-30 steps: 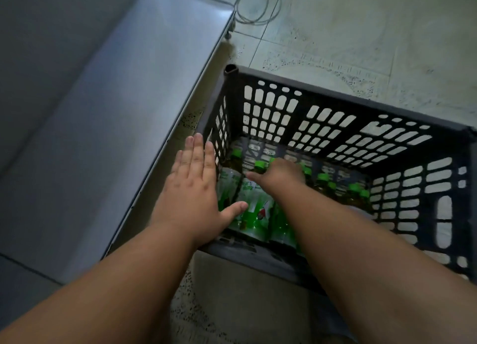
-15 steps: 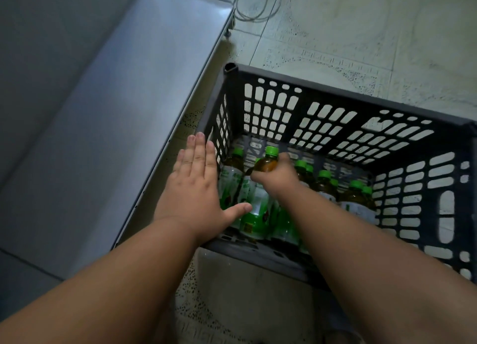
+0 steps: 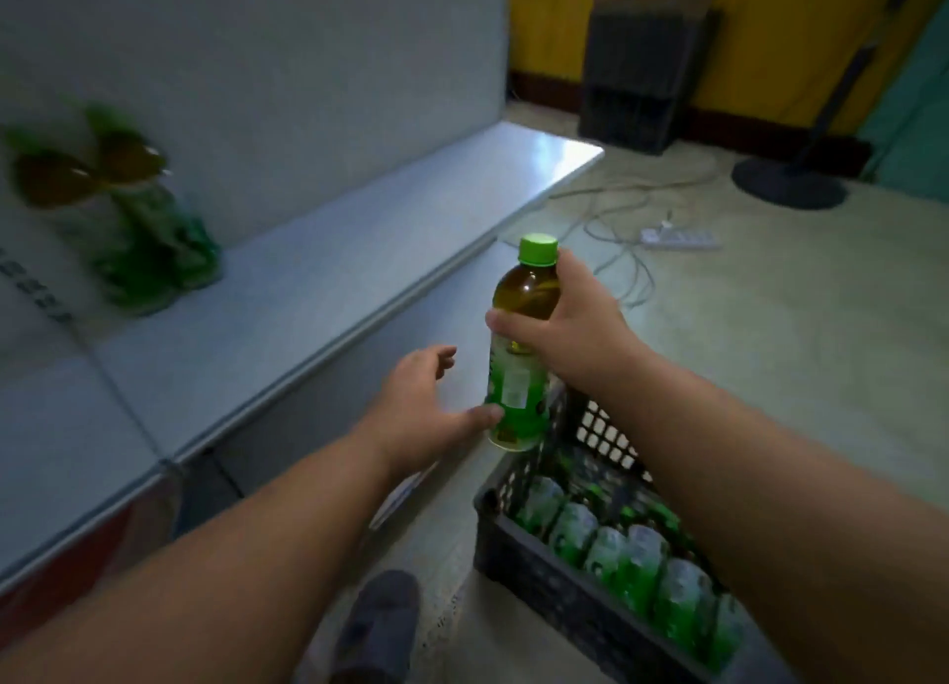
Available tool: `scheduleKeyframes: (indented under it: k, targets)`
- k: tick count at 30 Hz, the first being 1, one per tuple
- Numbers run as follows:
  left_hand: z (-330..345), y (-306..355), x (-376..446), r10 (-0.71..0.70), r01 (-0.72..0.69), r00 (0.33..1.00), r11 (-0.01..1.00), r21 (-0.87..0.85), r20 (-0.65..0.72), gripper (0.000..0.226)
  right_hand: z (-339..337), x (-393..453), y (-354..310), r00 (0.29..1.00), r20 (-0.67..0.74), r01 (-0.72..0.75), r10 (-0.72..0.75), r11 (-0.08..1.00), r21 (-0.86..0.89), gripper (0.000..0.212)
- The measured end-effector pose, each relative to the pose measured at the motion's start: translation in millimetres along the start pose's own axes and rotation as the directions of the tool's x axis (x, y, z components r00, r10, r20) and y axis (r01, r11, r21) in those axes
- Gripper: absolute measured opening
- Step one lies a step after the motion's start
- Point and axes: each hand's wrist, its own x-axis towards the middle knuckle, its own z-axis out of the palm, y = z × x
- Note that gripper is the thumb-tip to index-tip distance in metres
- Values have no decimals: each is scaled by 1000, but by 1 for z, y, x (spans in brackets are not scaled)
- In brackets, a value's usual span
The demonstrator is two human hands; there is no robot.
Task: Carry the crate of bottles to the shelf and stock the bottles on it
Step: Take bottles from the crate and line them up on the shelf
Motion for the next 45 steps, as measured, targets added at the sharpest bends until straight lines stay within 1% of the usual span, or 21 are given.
scheduleKeyframes:
  k: [2, 4, 6, 9, 12, 16, 20, 22, 25, 27, 28, 29, 30, 31, 33, 35, 39, 42, 45]
  targets:
    - [-42, -1, -16, -6, 2, 998, 999, -53, -68, 95, 14, 0, -57, 994, 35, 99, -100, 995, 29, 51]
    - [-77, -6, -27, -21, 17, 988, 1000, -25, -152, 97, 33, 4, -99, 984, 47, 170, -173, 983, 73, 52]
    - [-104, -15, -34, -19, 23, 977, 1000, 15, -210, 99, 55, 10, -127, 970, 70, 226, -235, 968, 110, 54]
    - [-131, -35, -34, -35, 46, 963, 998, 33, -266, 100, 85, 24, -148, 946, 111, 290, -305, 948, 135, 57]
    - [-142, -56, -17, -65, 86, 960, 994, 67, -274, 103, 108, 47, -150, 933, 128, 313, -336, 934, 172, 56]
    - [-149, -85, 25, -106, 149, 955, 979, 139, -276, 112, 141, 93, -136, 918, 195, 309, -345, 931, 194, 54]
    - [-153, -114, 71, -178, 258, 939, 930, 263, -293, 118, 183, 148, -125, 908, 227, 311, -352, 930, 198, 56]
    - [-153, -129, 88, -239, 338, 914, 897, 287, -328, 117, 201, 171, -121, 900, 254, 307, -355, 928, 209, 56]
    - [-149, -149, 104, -335, 474, 846, 829, 298, -414, 107, 220, 195, -116, 893, 263, 312, -365, 924, 220, 59]
    - [-142, -155, 108, -364, 522, 835, 762, 384, -412, 97, 226, 200, -115, 898, 264, 299, -351, 929, 218, 69]
    - [-138, -156, 109, -359, 522, 842, 730, 441, -403, 93, 226, 201, -113, 902, 273, 284, -335, 935, 212, 79]
    - [-135, -157, 109, -345, 513, 850, 713, 478, -398, 91, 226, 199, -109, 907, 284, 264, -312, 945, 194, 90]
    - [-133, -158, 109, -332, 509, 852, 705, 494, -405, 91, 225, 197, -104, 910, 297, 248, -288, 954, 168, 94]
    - [-131, -159, 108, -318, 509, 850, 704, 496, -420, 93, 226, 194, -98, 912, 306, 245, -273, 961, 129, 90]
    - [-131, -160, 106, -291, 503, 847, 708, 496, -445, 95, 229, 190, -87, 917, 306, 260, -257, 965, 32, 76]
    - [-130, -160, 106, -290, 504, 845, 712, 489, -449, 95, 234, 192, -83, 918, 296, 287, -264, 957, -35, 69]
    - [-131, -161, 109, -320, 507, 847, 728, 462, -426, 94, 248, 209, -90, 909, 276, 344, -314, 936, -68, 62]
    - [-130, -163, 110, -308, 510, 841, 723, 465, -444, 94, 262, 226, -97, 900, 305, 360, -311, 925, -120, 53]
    - [-129, -160, 109, -299, 524, 830, 709, 473, -471, 96, 275, 244, -110, 888, 341, 376, -310, 915, -147, 50]
